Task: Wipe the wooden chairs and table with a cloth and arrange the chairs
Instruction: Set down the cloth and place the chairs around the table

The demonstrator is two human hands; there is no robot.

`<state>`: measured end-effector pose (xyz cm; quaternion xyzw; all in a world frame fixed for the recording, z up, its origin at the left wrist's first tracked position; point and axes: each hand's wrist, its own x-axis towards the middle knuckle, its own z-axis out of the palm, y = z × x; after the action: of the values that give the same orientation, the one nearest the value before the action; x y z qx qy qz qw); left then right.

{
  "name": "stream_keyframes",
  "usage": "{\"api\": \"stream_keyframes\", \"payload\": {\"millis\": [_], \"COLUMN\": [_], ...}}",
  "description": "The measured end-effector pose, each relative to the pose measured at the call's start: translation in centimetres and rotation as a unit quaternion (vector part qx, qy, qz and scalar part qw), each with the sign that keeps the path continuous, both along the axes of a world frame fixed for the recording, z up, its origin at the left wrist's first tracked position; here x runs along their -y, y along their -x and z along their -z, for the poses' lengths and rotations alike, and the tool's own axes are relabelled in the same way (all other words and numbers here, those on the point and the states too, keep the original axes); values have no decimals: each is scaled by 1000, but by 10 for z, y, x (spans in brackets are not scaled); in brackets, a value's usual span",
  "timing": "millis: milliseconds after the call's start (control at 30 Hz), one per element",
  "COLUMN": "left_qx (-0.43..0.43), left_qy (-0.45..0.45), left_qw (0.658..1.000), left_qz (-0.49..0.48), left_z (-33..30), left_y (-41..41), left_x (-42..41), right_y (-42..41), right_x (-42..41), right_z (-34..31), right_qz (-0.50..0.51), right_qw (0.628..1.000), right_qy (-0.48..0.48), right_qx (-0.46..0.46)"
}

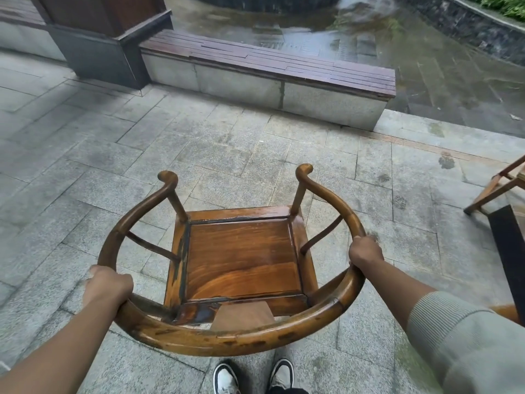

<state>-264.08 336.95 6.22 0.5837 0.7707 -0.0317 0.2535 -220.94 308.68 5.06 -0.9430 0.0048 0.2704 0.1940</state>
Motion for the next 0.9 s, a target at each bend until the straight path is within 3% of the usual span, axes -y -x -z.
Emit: {"api": "stream_keyframes", "payload": {"millis": [500,767,900], "left_qx": [-58,-64,-49], "left_qy": [17,11,20], "left_qw": [998,998,998], "left_qz": [20,20,-28], "left_z": [7,9,12], "left_y": [-7,-10,-3], "left_x": [-22,-27,-40], "right_y": [-29,-54,-56], "right_x": [-21,-23,-32], "right_z": [5,19,16], "right_qz": [45,35,-4], "right_qw": [998,997,999], "right_qy": [-47,-42,12], "right_qx": [-25,-54,-46]}}
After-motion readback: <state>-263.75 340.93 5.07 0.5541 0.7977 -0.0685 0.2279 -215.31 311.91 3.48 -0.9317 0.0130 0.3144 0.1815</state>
